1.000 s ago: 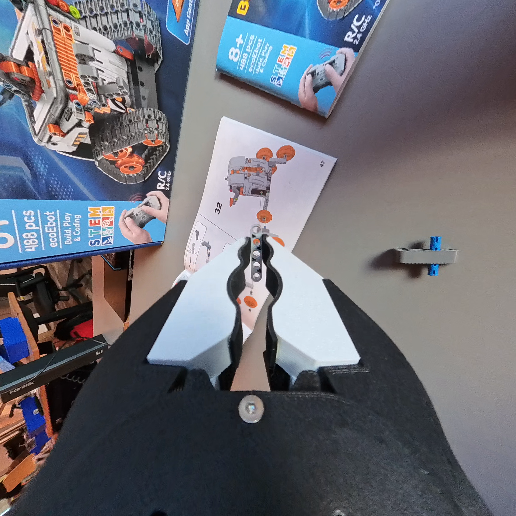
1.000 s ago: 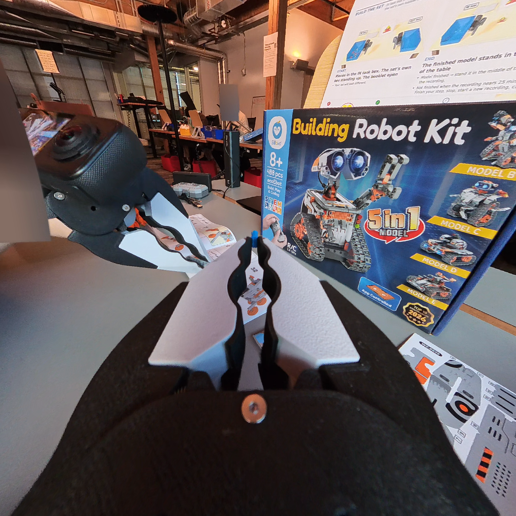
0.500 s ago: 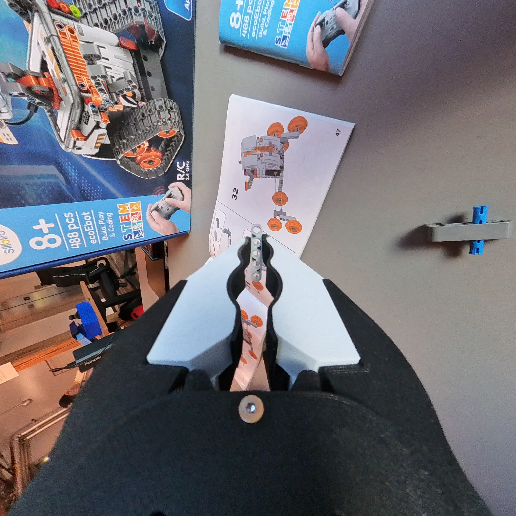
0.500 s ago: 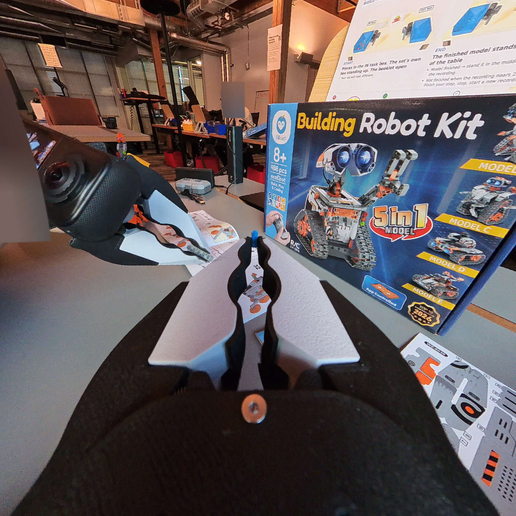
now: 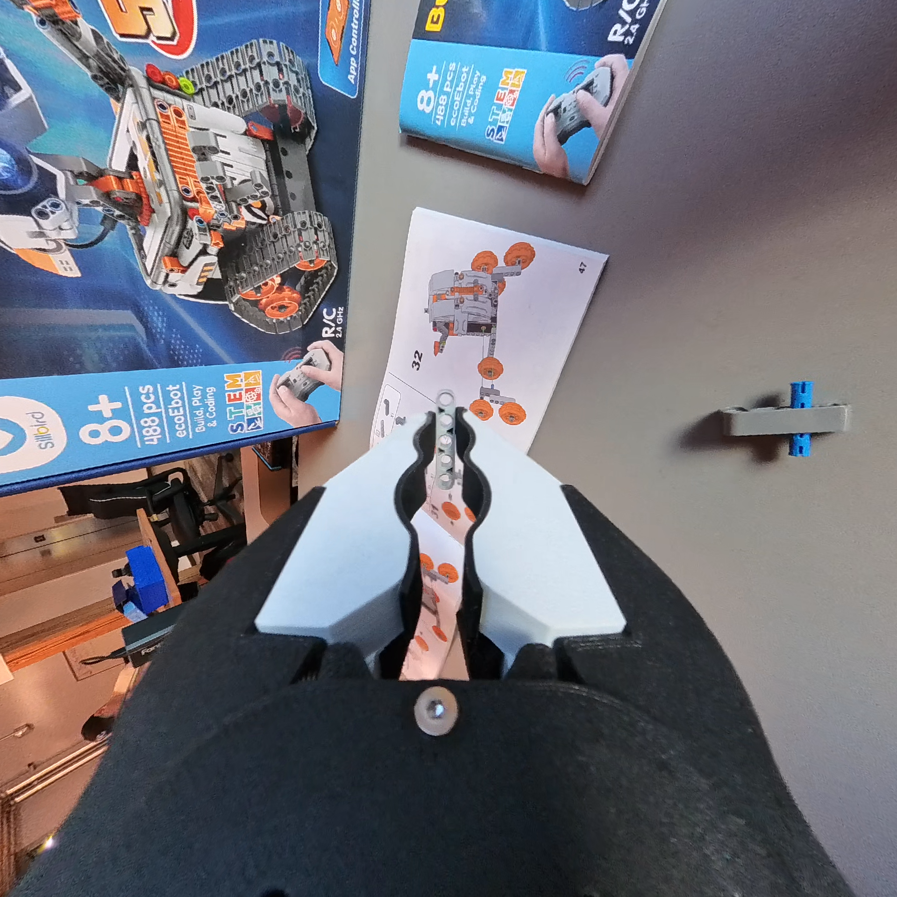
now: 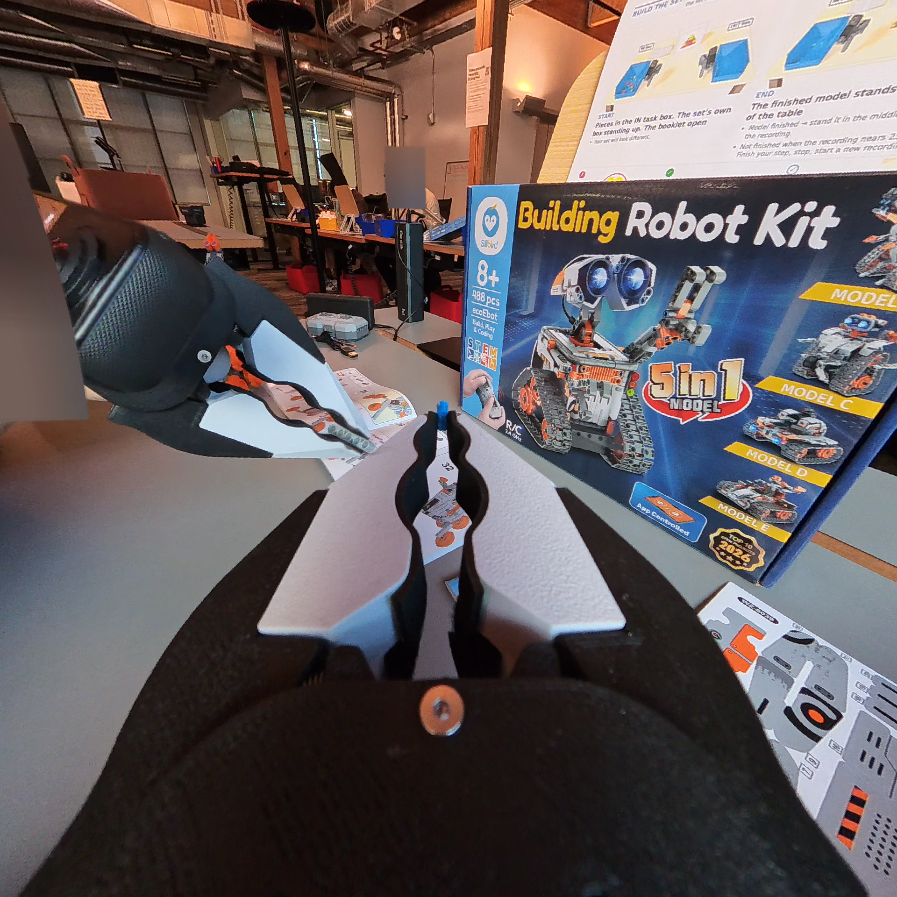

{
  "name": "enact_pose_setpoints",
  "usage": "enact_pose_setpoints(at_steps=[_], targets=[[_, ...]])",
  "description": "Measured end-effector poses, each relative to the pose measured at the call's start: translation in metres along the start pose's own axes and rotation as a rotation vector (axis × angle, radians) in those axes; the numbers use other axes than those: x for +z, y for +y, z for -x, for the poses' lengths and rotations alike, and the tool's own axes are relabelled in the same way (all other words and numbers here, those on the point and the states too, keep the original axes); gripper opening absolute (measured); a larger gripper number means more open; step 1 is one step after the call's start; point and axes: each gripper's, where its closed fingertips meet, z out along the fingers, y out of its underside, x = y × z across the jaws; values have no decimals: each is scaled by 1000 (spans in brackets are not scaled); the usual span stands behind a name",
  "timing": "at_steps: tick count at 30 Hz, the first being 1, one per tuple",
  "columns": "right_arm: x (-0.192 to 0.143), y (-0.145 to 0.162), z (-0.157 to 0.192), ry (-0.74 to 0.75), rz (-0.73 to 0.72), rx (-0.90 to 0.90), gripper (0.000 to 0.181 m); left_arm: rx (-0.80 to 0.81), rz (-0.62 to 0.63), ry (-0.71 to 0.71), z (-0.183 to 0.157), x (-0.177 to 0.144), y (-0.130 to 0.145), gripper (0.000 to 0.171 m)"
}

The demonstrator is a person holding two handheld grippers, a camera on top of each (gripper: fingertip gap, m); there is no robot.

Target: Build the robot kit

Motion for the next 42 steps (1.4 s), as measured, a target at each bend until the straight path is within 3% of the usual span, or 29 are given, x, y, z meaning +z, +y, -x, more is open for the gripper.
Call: enact_pose_setpoints(at_steps=[14,42], targets=[[2,3,2,-9,14,-6,3,-17,53,117,-19,0,9,6],[3,4,8,-24,34,-34,3,-57,39,178,-24,-7,6,5]])
